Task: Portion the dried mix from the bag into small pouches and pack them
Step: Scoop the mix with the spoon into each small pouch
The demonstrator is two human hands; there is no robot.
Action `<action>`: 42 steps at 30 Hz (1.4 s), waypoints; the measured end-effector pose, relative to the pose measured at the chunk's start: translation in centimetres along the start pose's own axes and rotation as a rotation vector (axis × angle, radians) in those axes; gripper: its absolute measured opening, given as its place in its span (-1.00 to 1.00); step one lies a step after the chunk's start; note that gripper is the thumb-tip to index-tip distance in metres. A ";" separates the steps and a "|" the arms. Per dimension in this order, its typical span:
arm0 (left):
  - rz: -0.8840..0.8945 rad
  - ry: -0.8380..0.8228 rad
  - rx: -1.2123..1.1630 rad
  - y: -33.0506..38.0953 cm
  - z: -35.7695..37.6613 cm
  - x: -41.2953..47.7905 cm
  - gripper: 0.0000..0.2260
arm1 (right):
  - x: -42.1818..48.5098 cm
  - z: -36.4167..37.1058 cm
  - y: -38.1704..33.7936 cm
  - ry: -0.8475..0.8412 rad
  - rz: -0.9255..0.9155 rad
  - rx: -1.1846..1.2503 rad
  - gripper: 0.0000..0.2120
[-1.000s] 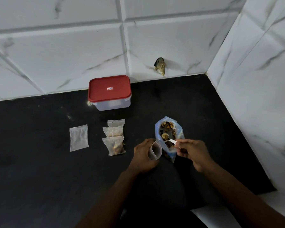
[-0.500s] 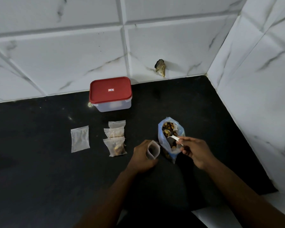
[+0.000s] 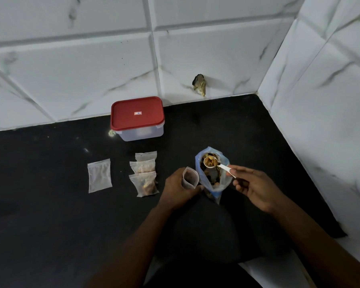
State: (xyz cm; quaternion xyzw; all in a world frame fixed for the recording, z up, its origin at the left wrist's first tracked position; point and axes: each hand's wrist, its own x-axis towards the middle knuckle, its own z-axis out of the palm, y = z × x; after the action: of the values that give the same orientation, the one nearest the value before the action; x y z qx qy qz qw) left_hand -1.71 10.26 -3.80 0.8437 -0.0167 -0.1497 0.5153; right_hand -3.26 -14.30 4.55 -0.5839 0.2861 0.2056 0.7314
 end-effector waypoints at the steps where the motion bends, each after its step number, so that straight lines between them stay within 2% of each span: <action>1: 0.006 0.008 0.003 0.1 -0.1 0.1 -0.54 | -0.2 0.1 -0.1 -0.013 -0.004 -0.001 -0.77; 7: 0.045 0.023 0.008 0.6 -0.3 0.1 -0.57 | -1.8 1.5 -0.7 -0.128 -0.074 -0.063 -0.78; 10: 0.062 0.015 -0.004 0.8 -0.4 0.1 -0.58 | -2.5 2.4 -0.5 -0.163 -0.154 -0.227 -0.79; 13: 0.079 0.010 0.007 0.9 -0.5 0.0 -0.61 | -2.6 3.3 0.0 -0.120 -0.255 -0.440 -0.80; 17: 0.080 -0.010 0.004 1.0 -0.5 -0.1 -0.64 | -2.4 4.0 1.1 0.018 -0.533 -0.746 -0.79; 22: 0.056 -0.037 -0.037 1.3 -0.5 -0.1 -0.65 | -2.7 4.4 2.6 0.055 -0.928 -1.030 -0.82; 28: 0.088 -0.032 -0.080 1.8 -0.6 -0.4 -0.66 | -3.0 3.9 3.8 0.138 -1.180 -1.103 -0.76; 33: 0.086 -0.046 -0.105 2.1 -0.6 -0.6 -0.64 | -3.5 3.3 3.7 0.135 -1.097 -0.920 -0.83; 36: 0.065 -0.067 -0.111 2.3 -0.6 -0.6 -0.61 | -3.9 3.3 3.7 0.183 -0.863 -0.708 -0.84; 39: 0.076 -0.060 -0.093 2.3 -0.5 -0.6 -0.66 | -3.6 2.9 3.4 0.153 -0.555 -0.305 -0.82; 42: 0.072 -0.048 -0.076 2.1 -0.6 -0.7 -0.67 | -2.8 1.9 2.9 0.177 -0.397 -0.116 -0.81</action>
State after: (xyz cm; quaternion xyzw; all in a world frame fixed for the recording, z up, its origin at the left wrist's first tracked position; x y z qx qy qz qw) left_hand -1.95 9.86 -1.53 0.8185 -0.0537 -0.1517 0.5515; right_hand -6.82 -11.72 4.55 -0.6855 0.2165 0.0216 0.6948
